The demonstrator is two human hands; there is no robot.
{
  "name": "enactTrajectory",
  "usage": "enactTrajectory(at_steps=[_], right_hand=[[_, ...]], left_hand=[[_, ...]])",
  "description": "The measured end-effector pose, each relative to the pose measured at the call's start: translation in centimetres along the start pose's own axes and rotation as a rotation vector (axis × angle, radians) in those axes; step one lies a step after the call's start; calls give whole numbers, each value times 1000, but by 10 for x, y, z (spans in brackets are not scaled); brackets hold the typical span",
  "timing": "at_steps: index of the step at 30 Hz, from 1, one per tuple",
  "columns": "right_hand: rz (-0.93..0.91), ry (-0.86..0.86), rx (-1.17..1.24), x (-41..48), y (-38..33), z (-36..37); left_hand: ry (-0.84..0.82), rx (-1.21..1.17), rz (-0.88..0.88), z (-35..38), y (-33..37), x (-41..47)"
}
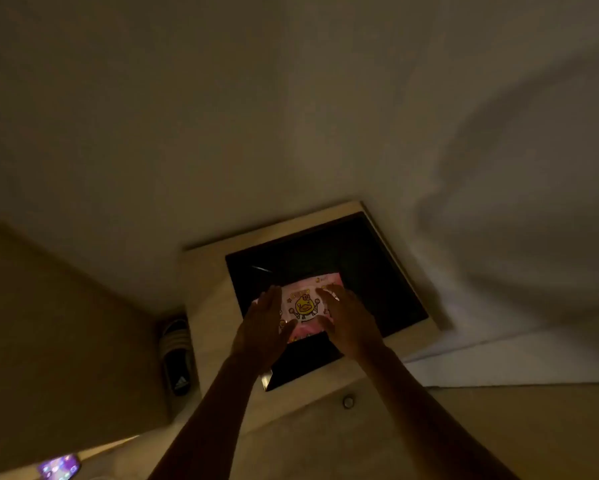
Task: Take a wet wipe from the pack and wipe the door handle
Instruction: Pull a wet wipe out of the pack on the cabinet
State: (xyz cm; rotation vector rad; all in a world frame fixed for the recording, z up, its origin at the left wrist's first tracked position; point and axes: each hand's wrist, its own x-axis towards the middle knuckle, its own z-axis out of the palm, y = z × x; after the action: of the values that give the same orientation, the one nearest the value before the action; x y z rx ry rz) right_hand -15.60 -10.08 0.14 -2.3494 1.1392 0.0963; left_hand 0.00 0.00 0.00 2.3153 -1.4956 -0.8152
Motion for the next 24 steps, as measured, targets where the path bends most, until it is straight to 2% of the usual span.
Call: enactTrajectory(at_steps=[4,11,18,21,24], right_hand=[[-135,-70,-101,31,8,17],[-231,-82,-211,45,16,17],[-331,-56,-347,45,20,24],[-367,-67,-308,48,16,14],[-280,73,-77,62,8,3]], left_hand=[[-20,-71,-7,24,-17,24],[103,-89,-53,38,-28,30],[123,-123,-101,35,-27,25],[135,-137,-105,34,-27,24],[139,-166,-108,34,-28,25]])
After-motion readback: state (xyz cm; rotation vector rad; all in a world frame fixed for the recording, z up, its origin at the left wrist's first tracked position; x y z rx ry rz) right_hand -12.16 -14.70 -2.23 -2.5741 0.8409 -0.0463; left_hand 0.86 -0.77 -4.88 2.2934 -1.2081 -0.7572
